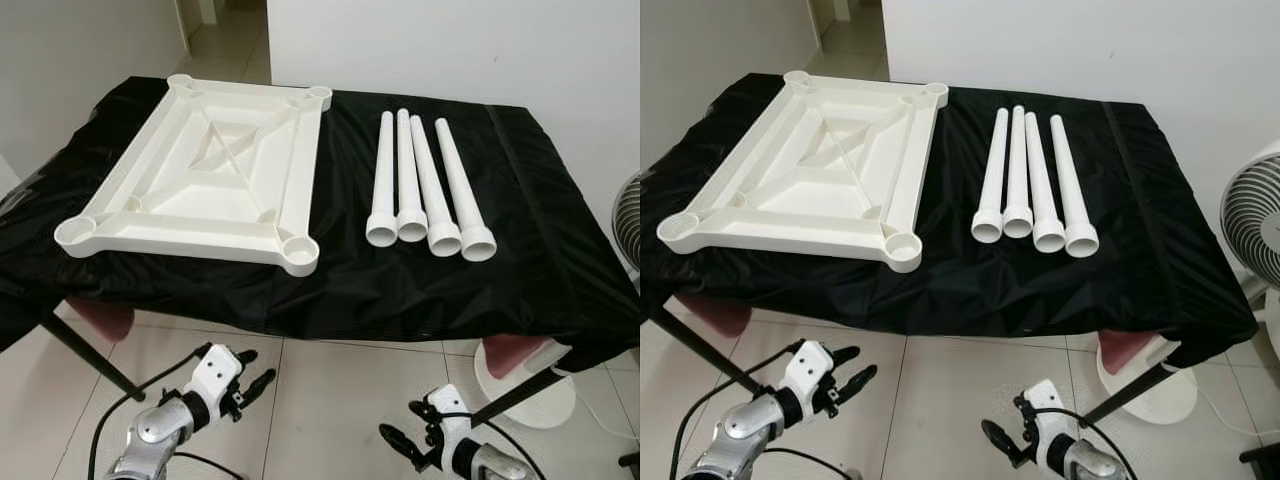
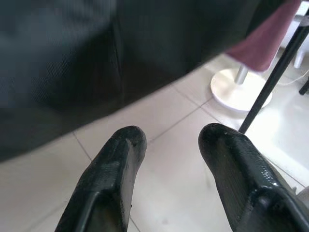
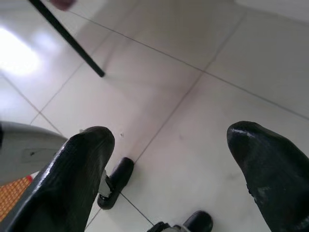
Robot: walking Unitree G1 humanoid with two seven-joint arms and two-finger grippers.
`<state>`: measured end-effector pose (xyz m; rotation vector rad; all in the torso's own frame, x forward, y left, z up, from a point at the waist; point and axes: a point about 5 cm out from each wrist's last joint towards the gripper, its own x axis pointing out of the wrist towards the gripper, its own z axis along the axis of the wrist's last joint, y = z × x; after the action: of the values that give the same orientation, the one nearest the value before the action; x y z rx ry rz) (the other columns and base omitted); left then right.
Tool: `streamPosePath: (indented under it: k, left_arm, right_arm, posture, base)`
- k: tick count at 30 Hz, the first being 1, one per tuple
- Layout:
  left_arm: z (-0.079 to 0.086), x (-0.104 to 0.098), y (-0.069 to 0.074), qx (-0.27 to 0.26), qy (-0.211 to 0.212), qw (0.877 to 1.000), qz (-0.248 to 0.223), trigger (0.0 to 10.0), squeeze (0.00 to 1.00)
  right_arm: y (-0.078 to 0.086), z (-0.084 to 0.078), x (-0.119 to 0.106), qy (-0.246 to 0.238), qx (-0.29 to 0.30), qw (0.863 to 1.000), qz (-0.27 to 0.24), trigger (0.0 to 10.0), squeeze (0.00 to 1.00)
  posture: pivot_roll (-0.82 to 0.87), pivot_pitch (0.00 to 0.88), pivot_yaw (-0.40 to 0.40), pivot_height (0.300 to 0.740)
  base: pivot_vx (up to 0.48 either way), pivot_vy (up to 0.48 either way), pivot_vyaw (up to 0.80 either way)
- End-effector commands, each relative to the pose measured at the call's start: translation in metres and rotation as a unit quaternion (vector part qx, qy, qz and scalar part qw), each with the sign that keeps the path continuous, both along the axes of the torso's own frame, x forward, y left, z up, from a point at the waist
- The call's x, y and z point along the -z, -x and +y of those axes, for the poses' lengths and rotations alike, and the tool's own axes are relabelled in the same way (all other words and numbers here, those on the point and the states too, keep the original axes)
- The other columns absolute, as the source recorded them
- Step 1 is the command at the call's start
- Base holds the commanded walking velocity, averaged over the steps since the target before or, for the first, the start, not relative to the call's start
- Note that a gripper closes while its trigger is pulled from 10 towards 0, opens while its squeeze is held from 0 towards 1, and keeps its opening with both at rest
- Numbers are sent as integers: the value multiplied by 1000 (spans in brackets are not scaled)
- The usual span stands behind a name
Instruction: Building children table
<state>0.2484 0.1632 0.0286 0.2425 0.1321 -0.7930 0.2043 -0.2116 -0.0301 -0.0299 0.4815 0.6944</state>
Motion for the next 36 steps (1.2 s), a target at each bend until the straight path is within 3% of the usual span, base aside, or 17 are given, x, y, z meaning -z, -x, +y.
streamPosePath:
  k: [1, 2, 8, 10, 11, 14, 16, 17, 18, 20, 25, 29, 36]
  left_arm:
    - [-2, -15, 7, 66, 11, 998, 9, 10000, 0]
    - [-4, -24, 10, 94, 16, 995, 14, 10000, 0]
    - [-8, -41, 18, 144, 32, 989, 32, 10000, 0]
    - [-10, -62, 23, 185, 43, 981, 33, 10000, 0]
    - [-10, -62, 23, 185, 43, 981, 33, 10000, 0]
    - [-7, -84, 16, 205, 61, 977, 21, 10000, 0]
    - [-6, -90, 13, 207, 65, 976, 17, 10000, 0]
    - [-6, -104, 5, 202, 84, 976, 4, 10000, 0]
    - [-6, -104, 5, 202, 84, 976, 4, 10000, 0]
    - [-1, -137, -16, 173, 128, 976, -33, 10000, 0]
    - [2, -165, -33, 124, 163, 976, -68, 10000, 0]
    - [2, -173, -42, 87, 187, 975, -81, 10000, 0]
    - [2, -178, -50, 32, 209, 972, -99, 10000, 0]
  right_arm:
    - [7, -7, -8, -19, -52, 998, -12, 10000, 0]
    - [7, -10, -15, -35, -83, 996, -17, 10000, 0]
    - [8, -10, -37, -71, -150, 986, -35, 10000, 0]
    - [0, 4, -89, -118, -196, 970, -85, 10000, 0]
    - [0, 4, -89, -118, -196, 970, -85, 10000, 0]
    - [-10, 13, -133, -168, -215, 954, -124, 10000, 0]
    - [-13, 15, -141, -178, -218, 951, -131, 10000, 0]
    - [-20, 17, -155, -191, -215, 945, -154, 10000, 0]
    - [-20, 17, -155, -191, -215, 945, -154, 10000, 0]
    - [-44, 22, -182, -210, -174, 939, -210, 10000, 0]
    - [-64, 36, -210, -235, -120, 929, -258, 10000, 0]
    - [-73, 45, -223, -243, -69, 925, -283, 10000, 0]
    - [-79, 47, -233, -260, 9, 920, -293, 10000, 0]
  posture:
    - [126, 85, 8, 740]
    - [125, 89, 9, 740]
    - [126, 91, 11, 740]
    - [127, 90, 11, 740]
    - [127, 90, 11, 740]
    - [130, 87, 9, 740]
    - [131, 87, 8, 740]
    - [132, 85, 9, 740]
    - [132, 85, 9, 740]
    - [134, 79, 2, 740]
    - [129, 73, -1, 740]
    - [126, 69, -5, 740]
    - [120, 64, -12, 740]
  base:
    - [0, 0, 0]
    - [0, 0, 0]
    - [0, 0, 0]
    - [0, 0, 0]
    - [0, 0, 0]
    - [0, 0, 0]
    - [0, 0, 0]
    - [0, 0, 0]
    - [0, 0, 0]
    - [0, 0, 0]
    - [0, 0, 0]
    - [0, 0, 0]
    - [0, 0, 0]
